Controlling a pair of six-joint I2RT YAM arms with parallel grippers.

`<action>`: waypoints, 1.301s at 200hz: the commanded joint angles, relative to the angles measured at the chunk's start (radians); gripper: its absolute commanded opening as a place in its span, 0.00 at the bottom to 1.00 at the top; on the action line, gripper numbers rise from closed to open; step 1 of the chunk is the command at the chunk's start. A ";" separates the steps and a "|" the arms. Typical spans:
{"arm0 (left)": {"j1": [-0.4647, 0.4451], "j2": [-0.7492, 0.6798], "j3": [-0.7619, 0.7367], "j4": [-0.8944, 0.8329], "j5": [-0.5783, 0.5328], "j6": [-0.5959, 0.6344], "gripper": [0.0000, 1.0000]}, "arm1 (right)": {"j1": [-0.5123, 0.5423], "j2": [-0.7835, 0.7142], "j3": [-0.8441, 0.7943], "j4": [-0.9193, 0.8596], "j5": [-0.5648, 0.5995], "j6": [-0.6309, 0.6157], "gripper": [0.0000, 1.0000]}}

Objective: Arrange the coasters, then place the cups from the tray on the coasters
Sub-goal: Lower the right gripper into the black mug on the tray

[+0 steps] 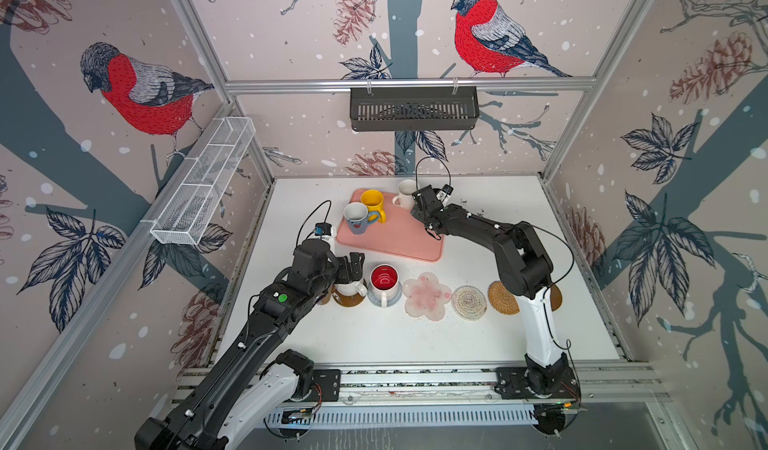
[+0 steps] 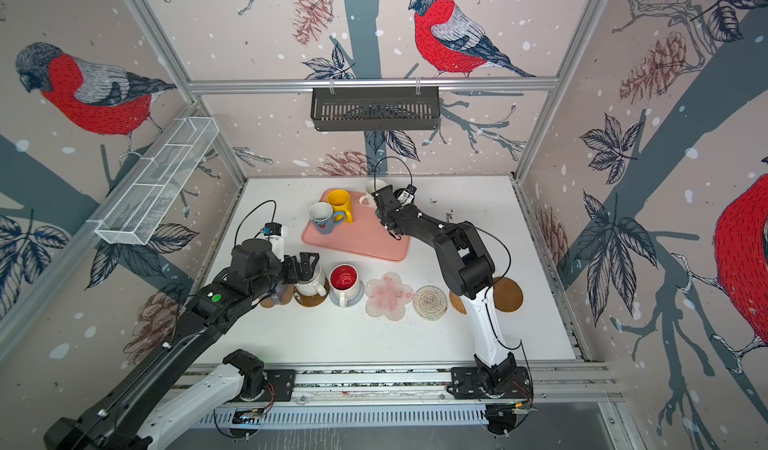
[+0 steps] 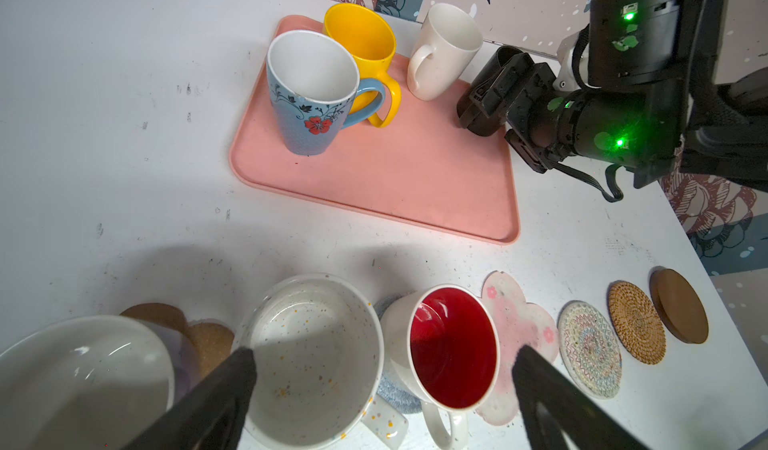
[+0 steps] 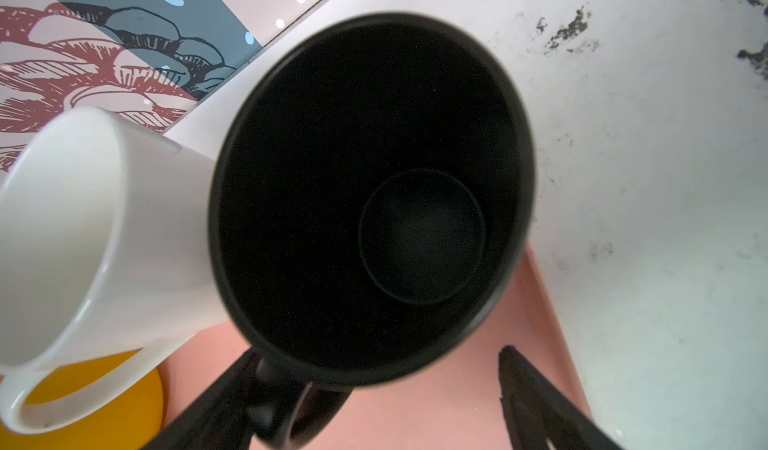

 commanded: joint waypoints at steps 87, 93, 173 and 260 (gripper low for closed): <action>0.003 0.000 -0.005 0.028 -0.014 0.011 0.97 | -0.010 -0.087 -0.140 0.009 0.041 -0.096 0.83; 0.003 0.000 -0.004 0.027 -0.014 0.010 0.97 | -0.012 -0.088 -0.141 0.008 0.036 -0.111 0.82; 0.004 0.015 -0.004 0.025 -0.028 0.010 0.97 | -0.033 -0.093 -0.152 0.027 -0.028 -0.259 0.67; 0.011 0.036 -0.004 0.025 -0.018 0.014 0.97 | -0.044 0.009 -0.021 -0.053 -0.061 -0.340 0.62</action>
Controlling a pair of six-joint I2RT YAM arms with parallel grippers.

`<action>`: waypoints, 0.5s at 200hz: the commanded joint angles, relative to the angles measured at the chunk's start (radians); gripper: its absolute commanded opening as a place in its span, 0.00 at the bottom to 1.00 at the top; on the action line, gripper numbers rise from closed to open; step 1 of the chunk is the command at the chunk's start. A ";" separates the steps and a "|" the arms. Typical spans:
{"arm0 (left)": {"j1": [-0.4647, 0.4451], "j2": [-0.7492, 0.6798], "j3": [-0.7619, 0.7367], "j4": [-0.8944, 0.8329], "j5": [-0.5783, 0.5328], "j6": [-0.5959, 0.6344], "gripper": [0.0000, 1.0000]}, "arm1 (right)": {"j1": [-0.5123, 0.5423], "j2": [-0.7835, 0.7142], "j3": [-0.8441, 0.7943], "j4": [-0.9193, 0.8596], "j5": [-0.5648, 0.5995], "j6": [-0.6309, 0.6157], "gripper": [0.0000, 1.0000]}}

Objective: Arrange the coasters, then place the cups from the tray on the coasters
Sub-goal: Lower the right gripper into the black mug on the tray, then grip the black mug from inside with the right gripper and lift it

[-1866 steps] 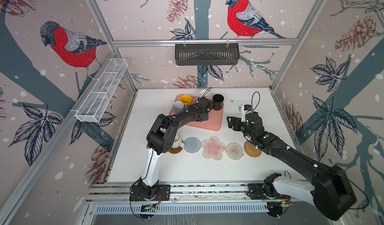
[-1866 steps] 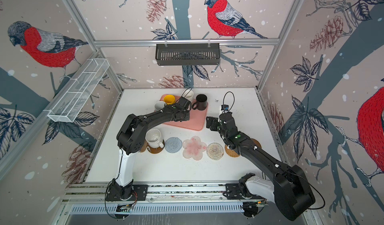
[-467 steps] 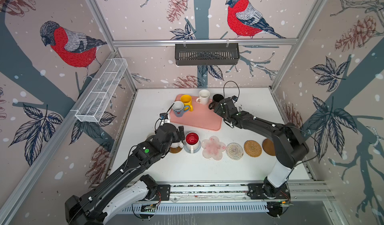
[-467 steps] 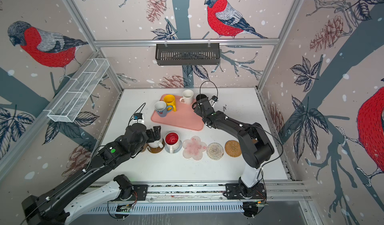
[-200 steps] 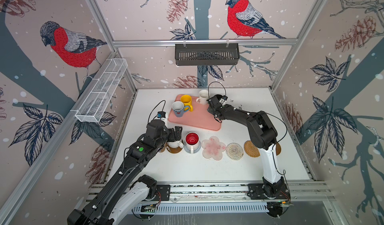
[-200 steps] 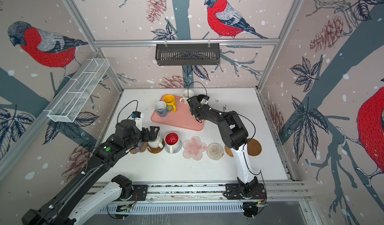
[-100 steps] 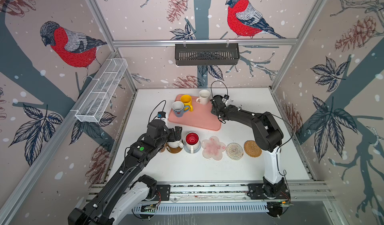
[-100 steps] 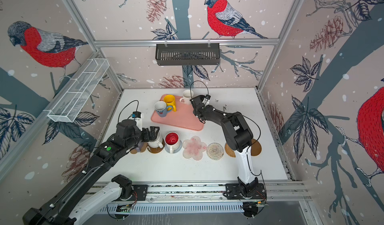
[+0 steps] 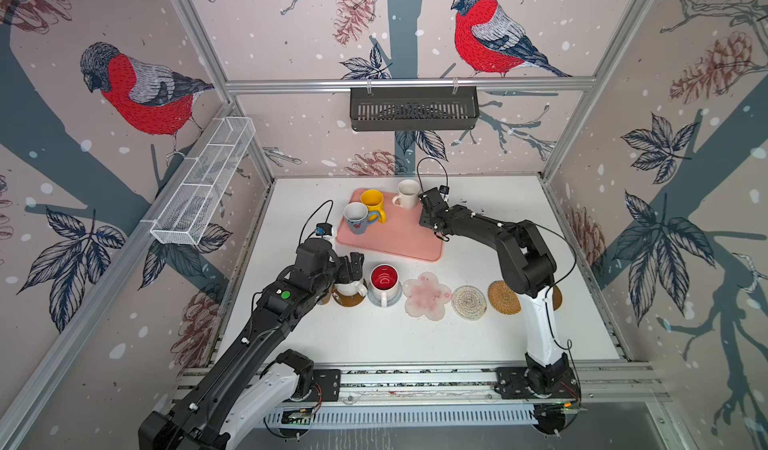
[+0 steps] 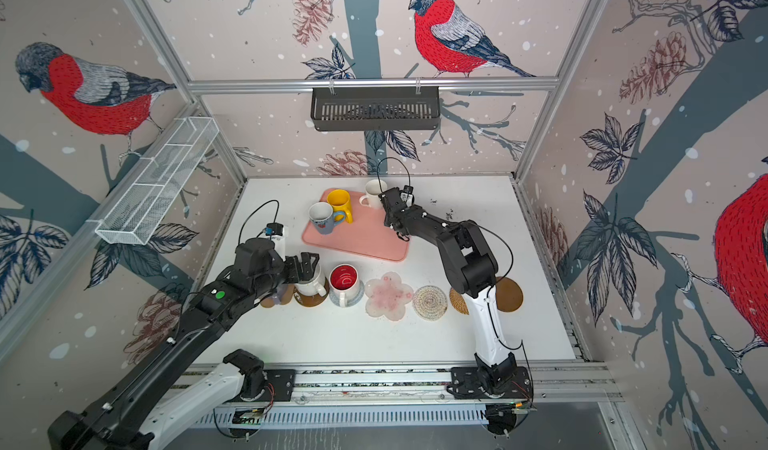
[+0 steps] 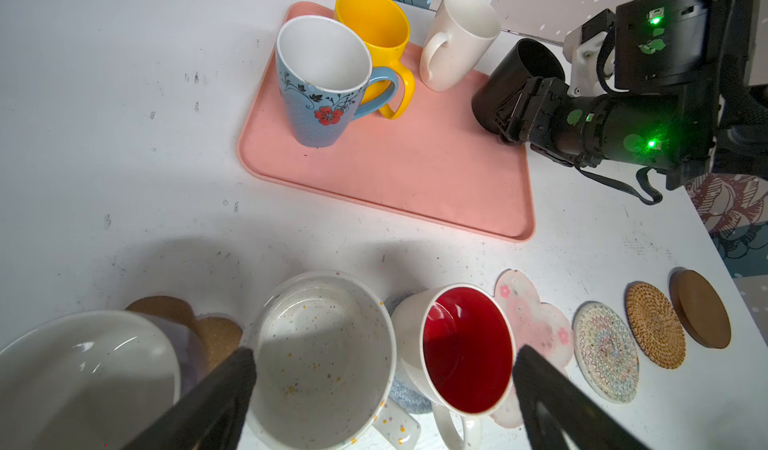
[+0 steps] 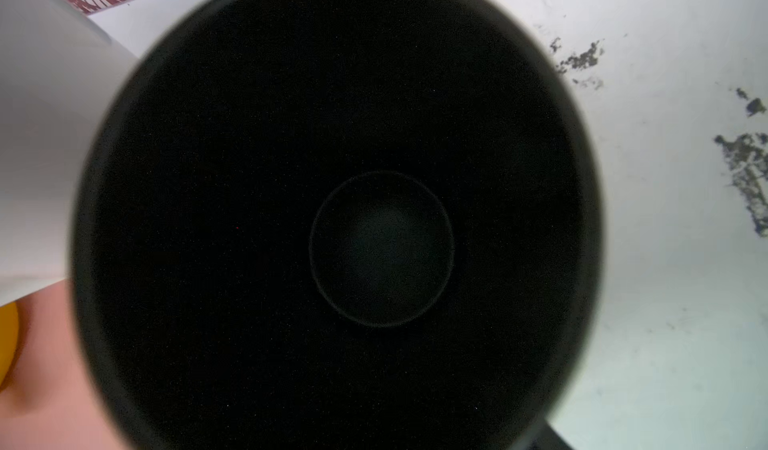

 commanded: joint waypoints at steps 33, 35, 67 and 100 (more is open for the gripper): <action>0.009 0.009 0.002 0.026 0.003 0.013 0.97 | -0.013 0.019 0.030 -0.028 -0.003 -0.026 0.55; 0.009 0.009 0.003 0.025 0.003 0.014 0.97 | -0.014 0.019 0.030 -0.028 -0.004 -0.026 0.54; 0.009 0.012 0.002 0.026 0.005 0.013 0.97 | -0.023 0.027 0.037 -0.035 -0.012 -0.030 0.45; 0.012 0.014 0.003 0.026 0.003 0.013 0.97 | -0.024 0.027 0.044 -0.042 -0.009 -0.046 0.38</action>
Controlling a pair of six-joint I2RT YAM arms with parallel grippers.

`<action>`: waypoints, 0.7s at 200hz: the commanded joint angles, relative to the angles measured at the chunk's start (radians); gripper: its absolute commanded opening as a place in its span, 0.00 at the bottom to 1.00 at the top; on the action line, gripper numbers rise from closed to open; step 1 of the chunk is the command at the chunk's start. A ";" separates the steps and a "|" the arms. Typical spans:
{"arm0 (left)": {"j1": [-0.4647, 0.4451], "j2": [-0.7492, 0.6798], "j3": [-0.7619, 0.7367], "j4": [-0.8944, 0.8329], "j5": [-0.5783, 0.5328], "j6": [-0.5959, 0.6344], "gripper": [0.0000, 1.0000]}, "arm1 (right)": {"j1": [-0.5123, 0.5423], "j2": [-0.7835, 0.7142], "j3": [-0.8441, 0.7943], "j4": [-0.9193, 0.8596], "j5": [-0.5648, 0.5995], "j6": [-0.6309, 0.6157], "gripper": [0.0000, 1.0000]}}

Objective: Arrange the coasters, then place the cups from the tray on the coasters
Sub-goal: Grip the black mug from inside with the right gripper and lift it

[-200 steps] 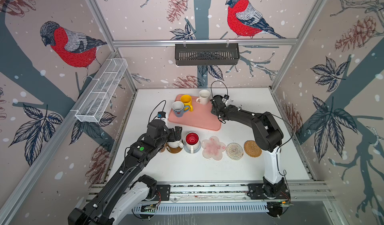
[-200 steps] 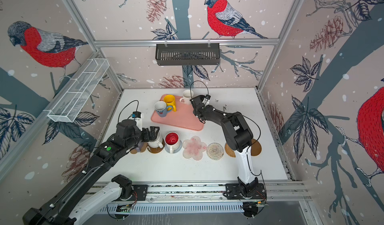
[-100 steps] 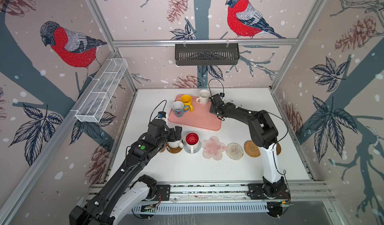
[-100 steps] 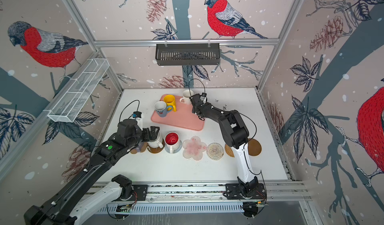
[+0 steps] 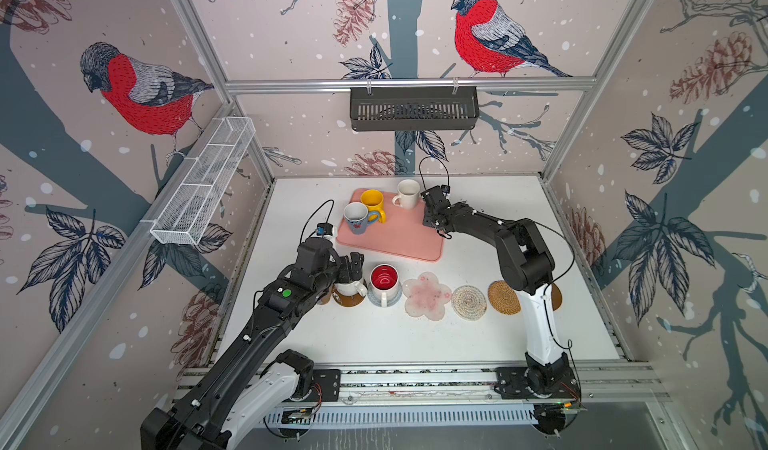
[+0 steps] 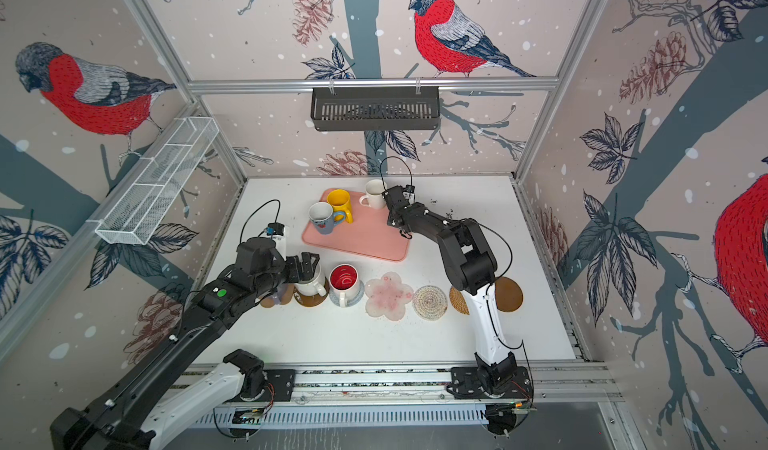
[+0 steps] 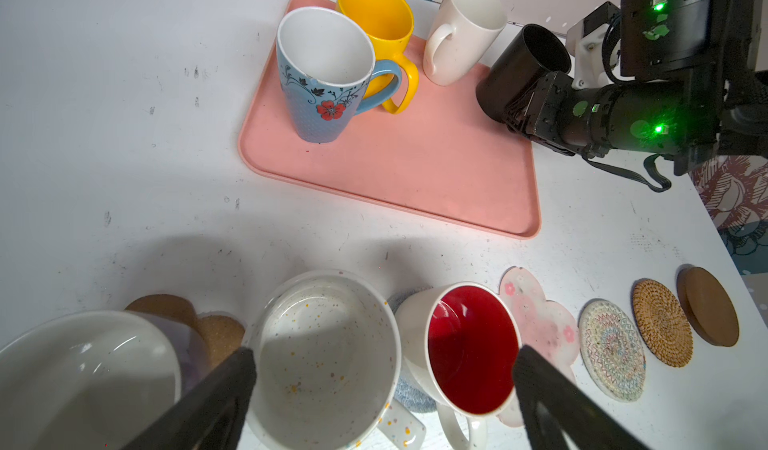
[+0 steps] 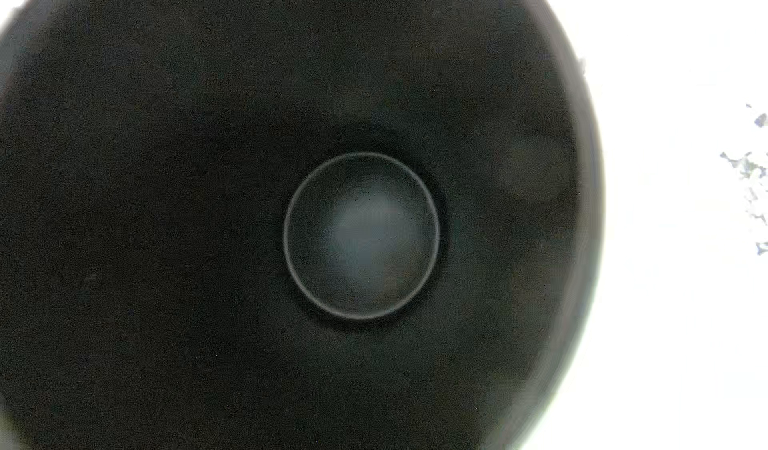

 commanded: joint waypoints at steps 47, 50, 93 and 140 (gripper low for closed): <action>0.006 0.005 0.002 0.026 -0.004 0.006 0.97 | 0.000 -0.004 0.011 -0.016 0.019 -0.042 0.29; 0.006 0.004 0.002 0.025 -0.004 0.007 0.97 | 0.000 -0.005 0.011 -0.017 0.020 -0.042 0.28; 0.006 0.001 0.001 0.026 -0.004 0.006 0.97 | 0.001 -0.017 -0.001 -0.015 0.019 -0.050 0.14; 0.006 -0.004 0.000 0.024 -0.010 0.006 0.97 | 0.004 -0.032 -0.008 -0.014 0.020 -0.070 0.06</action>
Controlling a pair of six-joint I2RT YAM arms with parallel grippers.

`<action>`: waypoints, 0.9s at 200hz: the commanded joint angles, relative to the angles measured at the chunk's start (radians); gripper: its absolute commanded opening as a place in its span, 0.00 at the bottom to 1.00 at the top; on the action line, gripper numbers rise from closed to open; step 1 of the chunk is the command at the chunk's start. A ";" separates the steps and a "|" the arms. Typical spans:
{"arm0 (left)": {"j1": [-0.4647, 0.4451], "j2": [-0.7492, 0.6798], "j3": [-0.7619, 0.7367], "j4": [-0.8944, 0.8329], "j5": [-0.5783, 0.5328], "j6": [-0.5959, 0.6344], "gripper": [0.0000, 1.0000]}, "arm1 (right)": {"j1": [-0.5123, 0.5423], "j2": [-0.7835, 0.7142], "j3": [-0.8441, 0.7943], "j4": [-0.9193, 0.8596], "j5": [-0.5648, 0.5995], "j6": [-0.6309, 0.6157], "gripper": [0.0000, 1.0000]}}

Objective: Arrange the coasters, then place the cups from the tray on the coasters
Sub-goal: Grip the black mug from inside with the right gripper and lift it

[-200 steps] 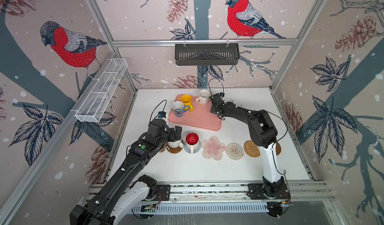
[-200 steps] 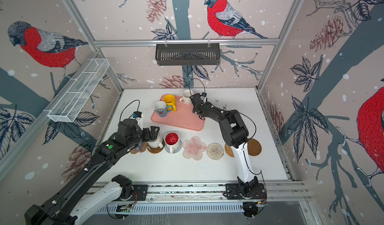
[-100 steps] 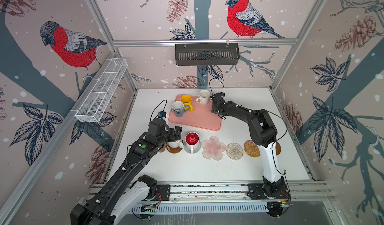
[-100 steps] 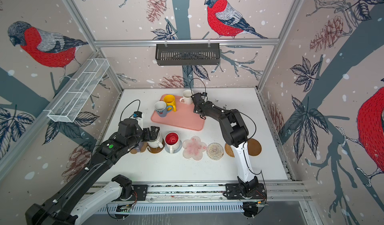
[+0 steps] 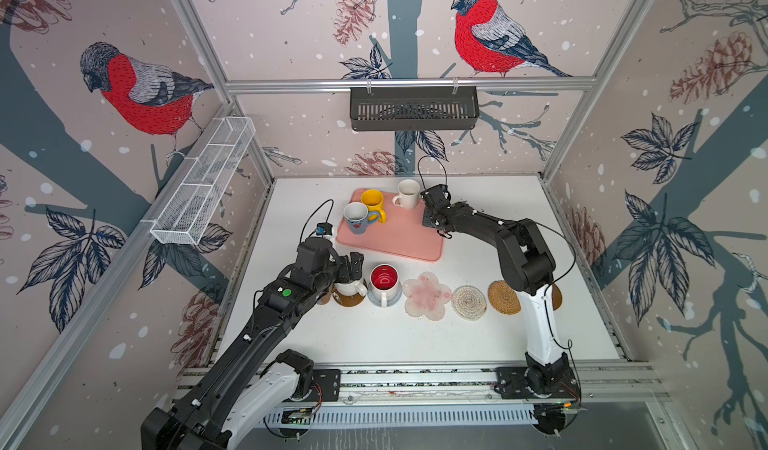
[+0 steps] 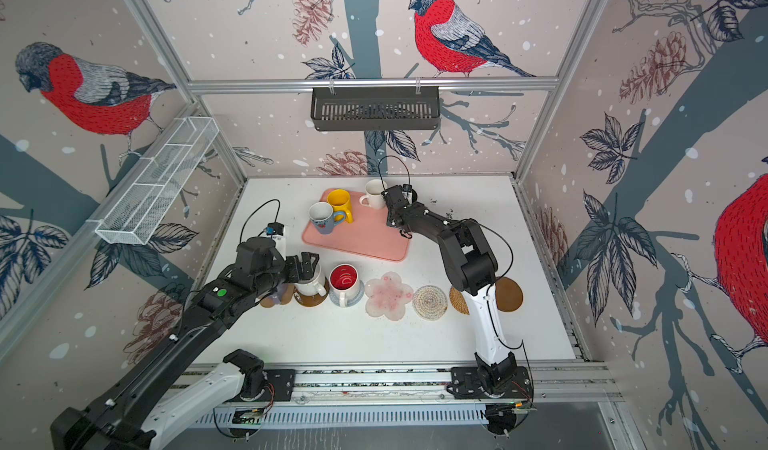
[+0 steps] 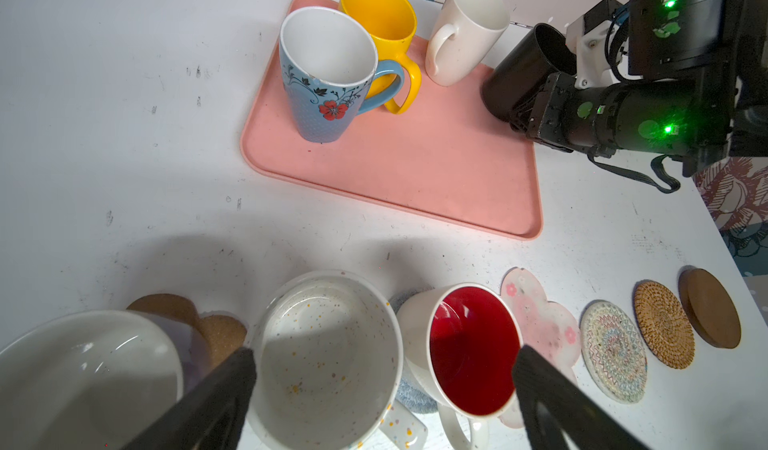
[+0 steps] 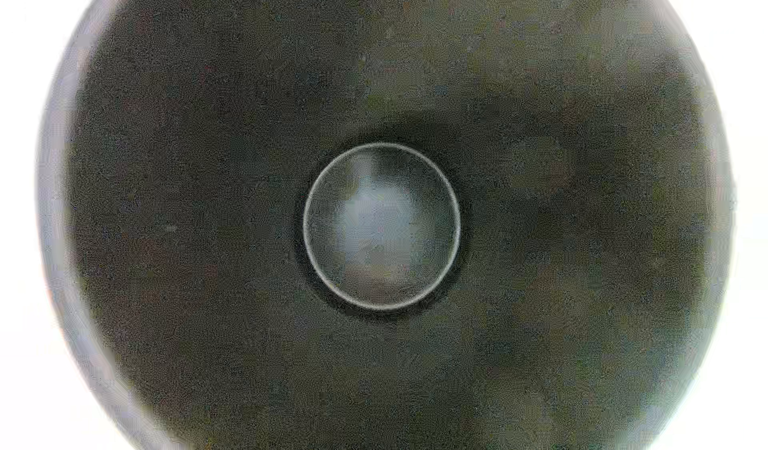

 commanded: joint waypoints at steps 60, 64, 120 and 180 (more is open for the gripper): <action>0.002 -0.018 -0.003 0.032 0.003 0.032 0.97 | 0.014 -0.071 -0.042 0.012 0.025 -0.077 0.02; 0.002 -0.020 -0.002 0.032 0.004 0.035 0.97 | 0.017 -0.077 -0.046 0.016 0.025 -0.084 0.02; 0.002 -0.025 -0.002 0.039 0.008 0.062 0.97 | 0.064 -0.185 -0.114 0.059 0.025 -0.173 0.01; -0.018 -0.028 0.018 0.024 -0.014 0.034 0.97 | 0.092 -0.395 -0.255 0.087 -0.031 -0.228 0.01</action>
